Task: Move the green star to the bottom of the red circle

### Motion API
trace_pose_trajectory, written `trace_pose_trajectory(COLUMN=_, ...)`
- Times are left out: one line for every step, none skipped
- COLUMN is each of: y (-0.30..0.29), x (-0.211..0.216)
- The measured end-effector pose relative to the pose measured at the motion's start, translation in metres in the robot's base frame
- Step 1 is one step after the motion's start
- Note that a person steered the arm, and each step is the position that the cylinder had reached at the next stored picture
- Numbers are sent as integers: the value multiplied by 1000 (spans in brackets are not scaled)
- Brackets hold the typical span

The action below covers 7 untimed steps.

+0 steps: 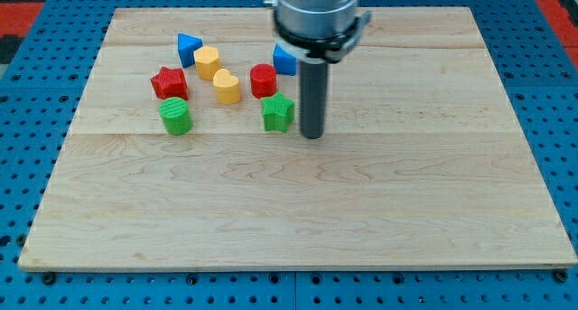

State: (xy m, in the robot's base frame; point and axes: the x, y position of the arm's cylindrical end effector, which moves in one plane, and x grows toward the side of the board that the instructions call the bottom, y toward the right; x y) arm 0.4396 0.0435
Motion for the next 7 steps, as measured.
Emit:
trace_pose_trajectory(y=11, x=-22)
trace_pose_trajectory(y=-21, x=-23)
trace_pose_trajectory(y=-31, x=-21)
trace_pose_trajectory(y=-32, x=-21)
trace_pose_trajectory(y=-39, x=-14)
trace_pose_trajectory(y=-42, x=-11)
trace_pose_trajectory(y=-46, x=-8)
